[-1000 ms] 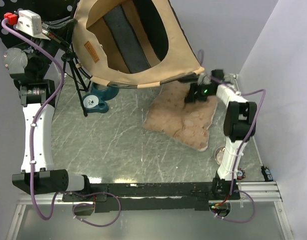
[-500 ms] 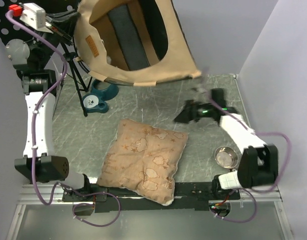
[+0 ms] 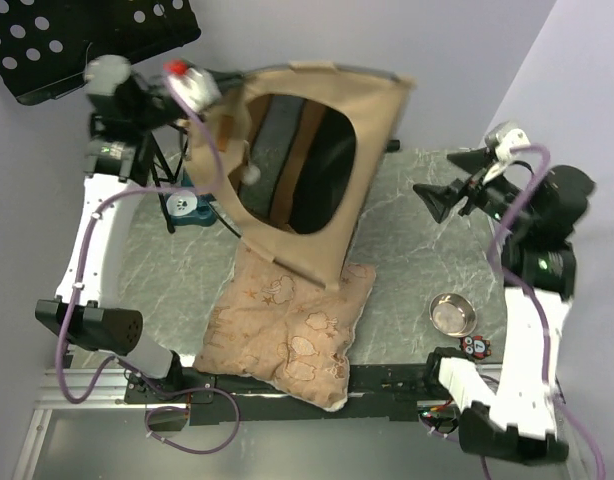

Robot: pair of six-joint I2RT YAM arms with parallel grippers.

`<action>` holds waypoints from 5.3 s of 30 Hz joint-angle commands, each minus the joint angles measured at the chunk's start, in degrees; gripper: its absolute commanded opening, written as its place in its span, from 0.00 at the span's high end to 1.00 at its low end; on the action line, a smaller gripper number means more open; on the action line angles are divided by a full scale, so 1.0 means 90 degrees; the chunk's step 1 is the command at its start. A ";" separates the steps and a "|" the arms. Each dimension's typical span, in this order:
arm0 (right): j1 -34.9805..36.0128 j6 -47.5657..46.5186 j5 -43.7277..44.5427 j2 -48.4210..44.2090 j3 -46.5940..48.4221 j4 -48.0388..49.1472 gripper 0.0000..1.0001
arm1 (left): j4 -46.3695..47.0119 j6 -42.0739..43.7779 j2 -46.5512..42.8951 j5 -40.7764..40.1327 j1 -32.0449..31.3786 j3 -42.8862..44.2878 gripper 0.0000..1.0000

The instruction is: Set up the pet tent

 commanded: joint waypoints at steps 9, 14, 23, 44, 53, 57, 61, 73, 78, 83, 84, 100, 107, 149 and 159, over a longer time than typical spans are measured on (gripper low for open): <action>0.2593 -0.3489 0.2026 0.0854 0.1993 -0.1384 0.00 | -0.2388 0.6415 0.0282 -0.1836 -0.2899 -0.0370 0.99; 0.2993 -0.3773 0.2515 0.1489 0.2462 -0.1833 0.01 | -0.2232 0.6524 0.0263 -0.2052 -0.3418 -0.0683 0.99; 0.3277 -0.3657 0.2447 0.2320 0.2677 -0.2186 0.31 | -0.2026 0.6719 -0.0039 -0.2247 -0.3867 -0.1162 0.99; 0.2643 -0.0433 0.6740 -0.1165 -0.1022 0.1349 1.00 | 0.1344 -0.0419 -0.2490 -0.5245 -0.3224 -0.2812 0.00; 0.2096 -0.0492 0.8159 -0.0737 -0.2028 0.2256 1.00 | -0.0479 -0.1678 -0.2404 -0.4301 -0.2228 -0.2677 0.00; 0.1988 0.0229 0.8160 -0.0025 -0.1863 0.1770 1.00 | -0.1712 -0.2517 -0.2256 -0.3090 -0.1779 -0.2510 0.01; 0.1949 0.0767 0.8131 0.0328 -0.2077 0.1701 1.00 | -0.2093 -0.3220 -0.2500 -0.2532 -0.1417 -0.2997 0.01; 0.1939 0.0545 0.5185 -0.0529 -0.1785 -0.0152 0.00 | -0.4804 -0.2536 -0.2442 -0.0834 -0.0479 -0.3760 0.00; 0.1978 -0.0530 0.2695 -0.1458 -0.1872 -0.1218 0.00 | -0.6525 0.1058 -0.2764 -0.0997 -0.0713 -0.4285 0.00; 0.2203 -0.0776 0.2066 -0.1371 -0.2010 -0.1629 0.00 | -0.5916 0.2616 -0.3008 -0.2440 -0.2330 -0.5292 0.00; 0.2213 -0.0708 0.2018 -0.1293 -0.1942 -0.1648 0.00 | -0.5642 0.2801 -0.3018 -0.2636 -0.2653 -0.5419 0.00; 0.2095 -0.0929 0.1903 -0.0756 -0.0525 -0.2115 0.00 | -0.3199 0.3312 -0.0461 -0.3155 -0.4571 -0.6103 0.00; 0.3235 -0.4473 0.0844 -0.1466 -0.1684 -0.3748 0.00 | -0.3469 0.2452 -0.0987 -0.1802 -0.3402 -0.5754 0.00; 0.5369 0.3286 -0.0618 0.1605 -0.1003 0.1476 1.00 | -0.1381 -0.3732 -0.1759 -0.2346 0.1113 -0.1182 0.00; 0.4918 0.1217 0.1851 0.3131 -0.0437 -0.0370 0.46 | -0.4160 -0.0375 -0.2178 -0.0705 0.0996 -0.2791 0.00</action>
